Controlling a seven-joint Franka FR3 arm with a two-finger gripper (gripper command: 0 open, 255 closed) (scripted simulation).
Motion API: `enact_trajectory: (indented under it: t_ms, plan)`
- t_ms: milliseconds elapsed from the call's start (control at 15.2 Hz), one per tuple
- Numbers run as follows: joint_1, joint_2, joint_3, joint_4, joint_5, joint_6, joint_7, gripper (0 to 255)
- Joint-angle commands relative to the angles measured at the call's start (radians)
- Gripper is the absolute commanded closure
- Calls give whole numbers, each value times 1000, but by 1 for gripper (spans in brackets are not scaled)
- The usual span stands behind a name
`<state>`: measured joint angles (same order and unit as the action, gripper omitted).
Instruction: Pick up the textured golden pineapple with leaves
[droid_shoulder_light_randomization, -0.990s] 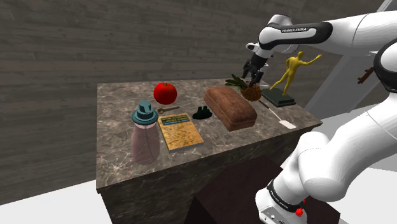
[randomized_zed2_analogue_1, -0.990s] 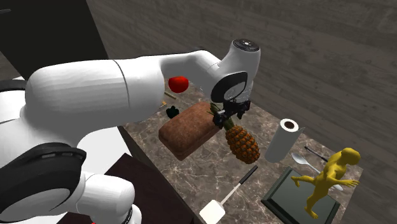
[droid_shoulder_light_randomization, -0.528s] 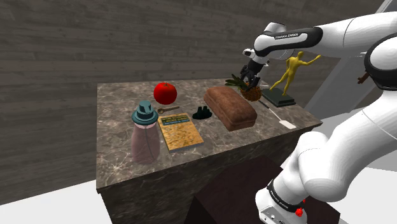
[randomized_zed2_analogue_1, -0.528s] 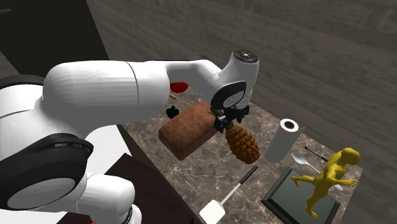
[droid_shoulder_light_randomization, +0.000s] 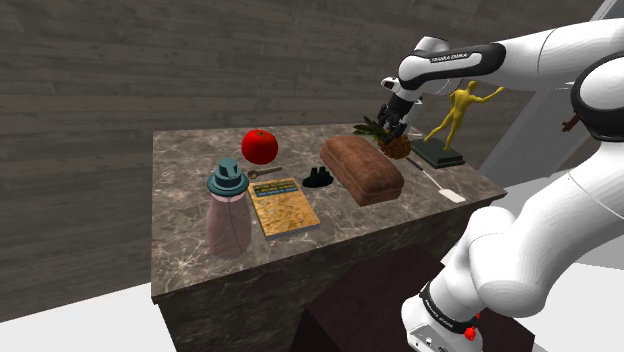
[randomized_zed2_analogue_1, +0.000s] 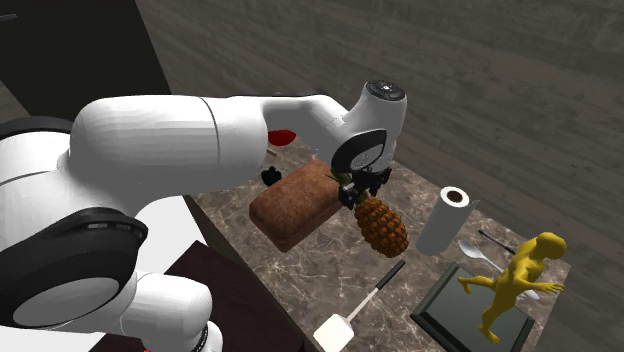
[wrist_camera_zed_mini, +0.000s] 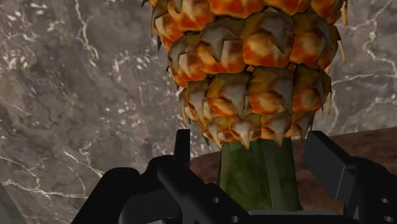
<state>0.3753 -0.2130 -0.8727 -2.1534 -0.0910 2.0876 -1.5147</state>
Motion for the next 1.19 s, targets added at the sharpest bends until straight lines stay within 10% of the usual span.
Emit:
enact_trajectory:
  t_ms: [0, 1122]
  plan:
    - [-1, 1, -1, -1, -1, 0, 0, 255]
    - [-4, -47, 42, 163, -27, -202, 34, 255]
